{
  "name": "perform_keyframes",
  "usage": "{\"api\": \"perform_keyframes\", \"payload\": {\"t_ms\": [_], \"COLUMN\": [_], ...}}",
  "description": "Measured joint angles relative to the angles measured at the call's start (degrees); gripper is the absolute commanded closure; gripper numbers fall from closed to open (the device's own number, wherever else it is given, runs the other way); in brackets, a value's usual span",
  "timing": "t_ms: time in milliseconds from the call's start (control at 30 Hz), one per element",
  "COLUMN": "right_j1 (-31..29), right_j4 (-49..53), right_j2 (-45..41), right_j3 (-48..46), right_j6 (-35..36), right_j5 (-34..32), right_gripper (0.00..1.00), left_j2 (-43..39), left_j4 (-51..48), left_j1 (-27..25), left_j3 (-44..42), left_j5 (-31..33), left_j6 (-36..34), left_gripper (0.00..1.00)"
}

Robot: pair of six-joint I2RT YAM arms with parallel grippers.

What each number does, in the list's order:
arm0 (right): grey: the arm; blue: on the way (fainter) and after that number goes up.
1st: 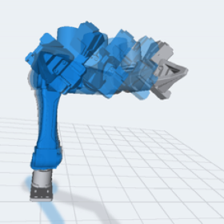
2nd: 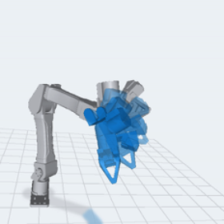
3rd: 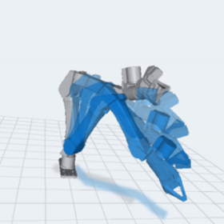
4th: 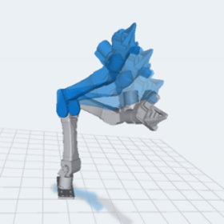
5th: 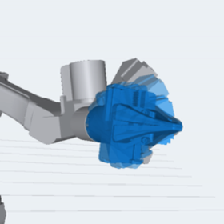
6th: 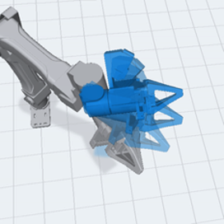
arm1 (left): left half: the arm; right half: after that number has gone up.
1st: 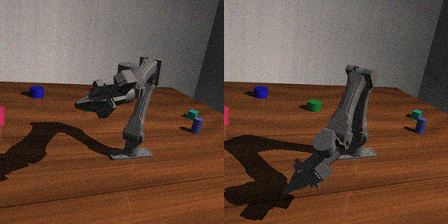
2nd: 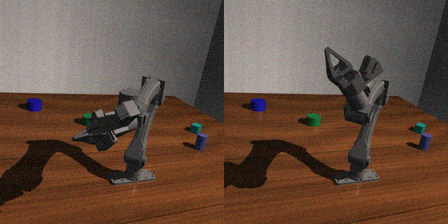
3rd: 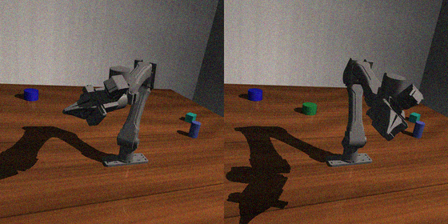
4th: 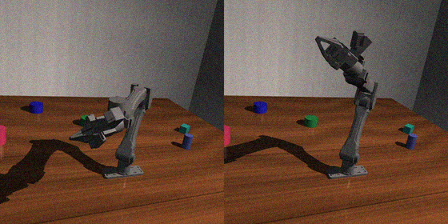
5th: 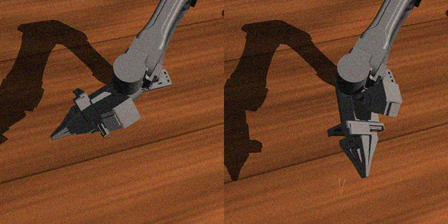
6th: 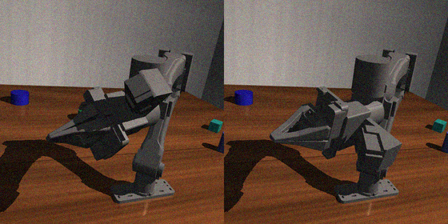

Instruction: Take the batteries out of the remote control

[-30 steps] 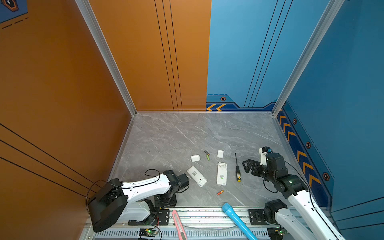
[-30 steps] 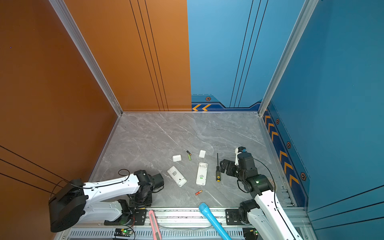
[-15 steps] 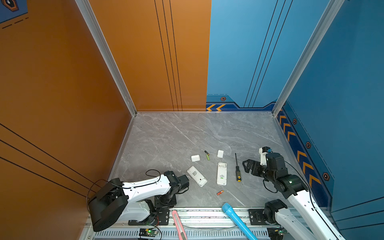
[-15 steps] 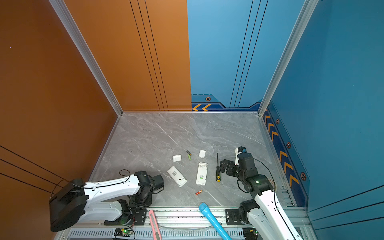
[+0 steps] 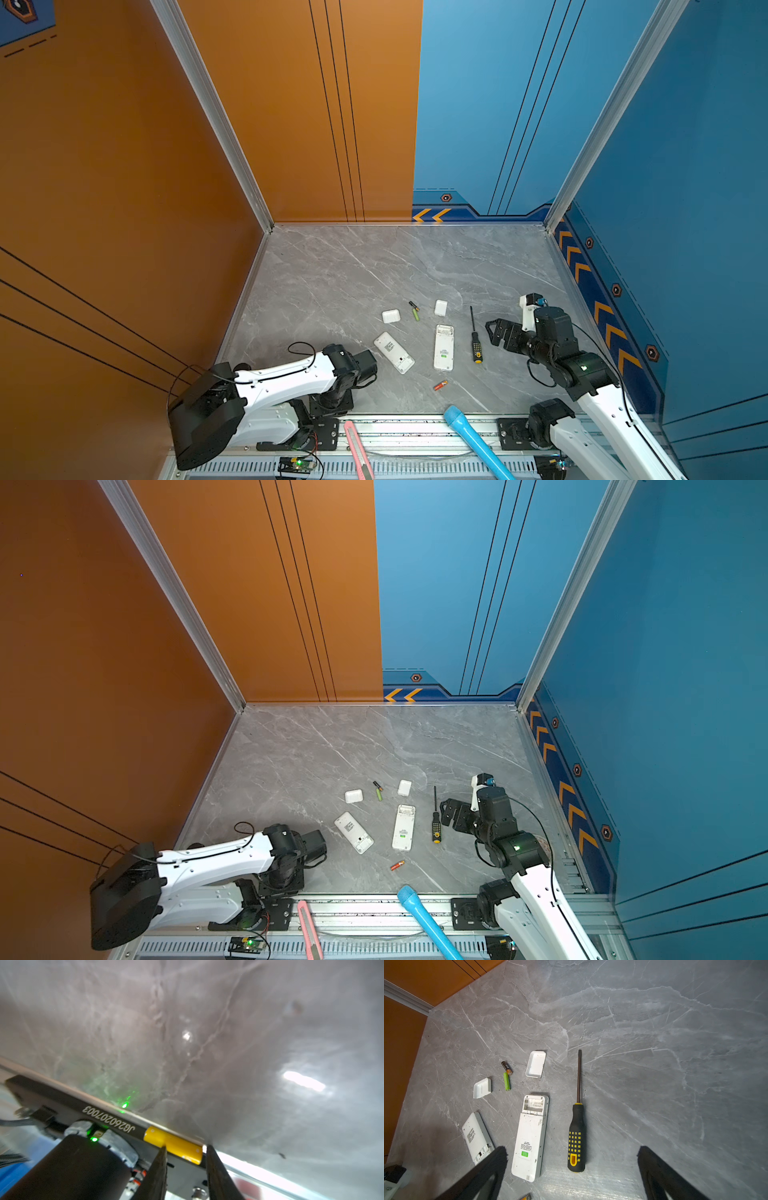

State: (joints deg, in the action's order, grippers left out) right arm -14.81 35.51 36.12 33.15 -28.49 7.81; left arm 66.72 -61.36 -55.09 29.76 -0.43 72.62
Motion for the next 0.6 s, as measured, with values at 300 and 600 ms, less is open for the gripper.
{"api": "perform_keyframes", "payload": {"t_ms": [300,600], "right_j1": [0.2,0.2], "right_j4": [0.0,0.0], "right_j2": [-0.1,-0.1], "right_j3": [0.0,0.0], "right_j6": [0.0,0.0], "right_j5": [0.2,0.6], "right_gripper": [0.00,0.00], "left_j2": [-14.1,-17.8], "left_j4": [5.4,6.4], "left_j1": [-0.2,-1.4], "left_j3": [-5.0,-6.6], "left_j5": [1.7,2.2], "left_j6": [7.9,11.8], "left_gripper": [0.68,0.63]}}
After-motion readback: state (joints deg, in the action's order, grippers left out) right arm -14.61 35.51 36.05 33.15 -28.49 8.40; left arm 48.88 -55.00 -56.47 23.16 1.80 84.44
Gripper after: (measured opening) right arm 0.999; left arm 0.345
